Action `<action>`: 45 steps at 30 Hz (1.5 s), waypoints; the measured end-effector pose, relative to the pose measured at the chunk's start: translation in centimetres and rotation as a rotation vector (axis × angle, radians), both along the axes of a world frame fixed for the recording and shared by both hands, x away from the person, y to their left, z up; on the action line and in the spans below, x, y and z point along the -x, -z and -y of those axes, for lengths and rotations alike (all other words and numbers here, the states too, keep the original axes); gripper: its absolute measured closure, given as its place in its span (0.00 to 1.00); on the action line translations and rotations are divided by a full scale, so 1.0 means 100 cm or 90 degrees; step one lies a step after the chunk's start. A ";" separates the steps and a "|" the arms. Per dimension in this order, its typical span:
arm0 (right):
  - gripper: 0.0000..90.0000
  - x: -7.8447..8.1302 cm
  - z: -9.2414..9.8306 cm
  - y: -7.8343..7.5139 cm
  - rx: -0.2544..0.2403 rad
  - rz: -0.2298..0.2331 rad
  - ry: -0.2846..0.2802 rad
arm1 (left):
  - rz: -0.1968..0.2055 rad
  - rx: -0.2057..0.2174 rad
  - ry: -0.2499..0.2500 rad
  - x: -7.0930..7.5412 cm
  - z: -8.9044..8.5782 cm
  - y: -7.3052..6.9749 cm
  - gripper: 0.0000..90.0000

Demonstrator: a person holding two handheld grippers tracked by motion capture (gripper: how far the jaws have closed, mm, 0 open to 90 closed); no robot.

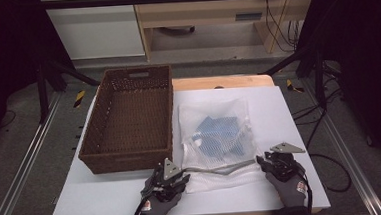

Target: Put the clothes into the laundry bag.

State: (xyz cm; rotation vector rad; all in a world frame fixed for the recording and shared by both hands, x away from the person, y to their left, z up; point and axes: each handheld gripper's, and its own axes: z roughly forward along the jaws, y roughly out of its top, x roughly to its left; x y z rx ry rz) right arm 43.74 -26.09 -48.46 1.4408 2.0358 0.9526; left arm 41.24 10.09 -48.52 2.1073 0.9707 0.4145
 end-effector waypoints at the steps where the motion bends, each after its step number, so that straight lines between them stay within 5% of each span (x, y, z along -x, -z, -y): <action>1: 0.73 0.000 0.000 0.000 -0.005 -0.001 0.000 | 0.001 -0.006 -0.001 0.000 0.001 -0.001 0.78; 10: 0.95 0.006 0.000 -0.002 -0.013 -0.006 -0.007 | -0.008 -0.020 -0.015 -0.004 0.001 -0.003 0.99; 20: 0.96 0.022 0.010 -0.004 -0.045 -0.023 -0.013 | -0.005 -0.009 -0.002 -0.004 -0.013 -0.003 0.99; 24: 0.83 0.024 0.010 -0.006 -0.053 -0.002 -0.013 | -0.001 0.022 0.011 -0.003 -0.018 -0.004 0.94; 32: 0.36 0.023 0.019 -0.010 -0.066 0.091 0.001 | 0.030 0.072 0.025 0.005 -0.030 -0.017 0.65; 45: 0.20 0.021 0.030 -0.011 -0.066 0.086 0.020 | 0.029 0.068 0.014 0.013 -0.063 -0.019 0.48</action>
